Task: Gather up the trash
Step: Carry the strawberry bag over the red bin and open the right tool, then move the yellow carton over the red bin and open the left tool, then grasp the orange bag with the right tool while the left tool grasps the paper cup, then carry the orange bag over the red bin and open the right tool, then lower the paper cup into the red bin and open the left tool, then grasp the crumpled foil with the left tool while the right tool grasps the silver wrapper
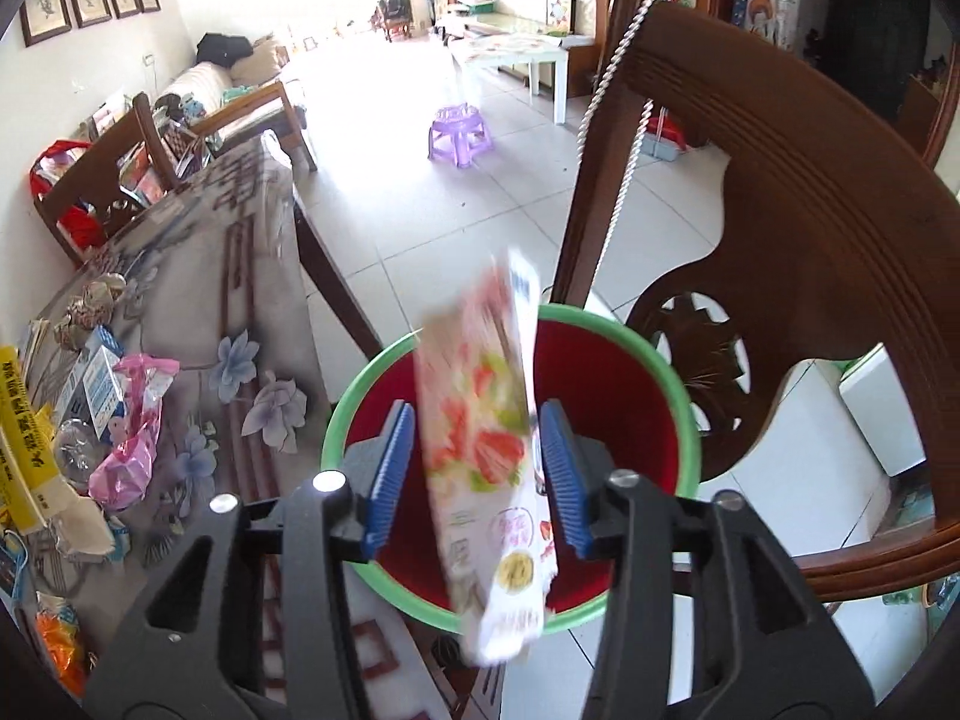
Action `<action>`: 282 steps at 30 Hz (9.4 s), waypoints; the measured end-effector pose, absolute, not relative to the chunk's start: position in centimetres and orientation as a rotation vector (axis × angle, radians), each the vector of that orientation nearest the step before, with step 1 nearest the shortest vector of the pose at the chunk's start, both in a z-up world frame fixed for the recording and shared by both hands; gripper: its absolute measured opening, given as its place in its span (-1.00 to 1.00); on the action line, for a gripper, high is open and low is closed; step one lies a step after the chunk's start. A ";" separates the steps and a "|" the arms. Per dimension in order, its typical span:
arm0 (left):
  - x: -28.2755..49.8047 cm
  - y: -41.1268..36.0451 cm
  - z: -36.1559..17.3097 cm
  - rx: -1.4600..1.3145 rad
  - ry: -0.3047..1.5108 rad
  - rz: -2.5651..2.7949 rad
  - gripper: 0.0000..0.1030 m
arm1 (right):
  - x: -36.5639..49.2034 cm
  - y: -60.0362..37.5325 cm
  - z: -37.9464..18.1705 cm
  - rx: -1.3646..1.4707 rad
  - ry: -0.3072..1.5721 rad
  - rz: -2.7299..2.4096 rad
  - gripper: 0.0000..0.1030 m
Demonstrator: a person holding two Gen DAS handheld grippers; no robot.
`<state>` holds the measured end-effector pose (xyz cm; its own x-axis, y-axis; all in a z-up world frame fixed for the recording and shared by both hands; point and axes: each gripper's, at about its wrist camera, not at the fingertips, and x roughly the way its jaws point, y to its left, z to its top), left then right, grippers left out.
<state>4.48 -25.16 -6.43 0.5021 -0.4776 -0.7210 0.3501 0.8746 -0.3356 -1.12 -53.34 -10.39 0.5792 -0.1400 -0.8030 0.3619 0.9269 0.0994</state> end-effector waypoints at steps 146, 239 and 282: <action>0.2 -5.9 -9.3 -0.262 0.979 -0.478 -0.45 | -4.9 -27.0 -5.0 0.360 0.941 0.176 -0.45; 3.8 -27.2 -4.7 -0.074 0.875 -0.712 0.23 | -7.7 -47.9 -7.2 0.381 0.907 -0.314 0.08; 3.0 3.9 -15.6 -0.344 1.109 -0.238 0.24 | 1.9 -21.9 -13.5 0.234 1.149 0.068 0.23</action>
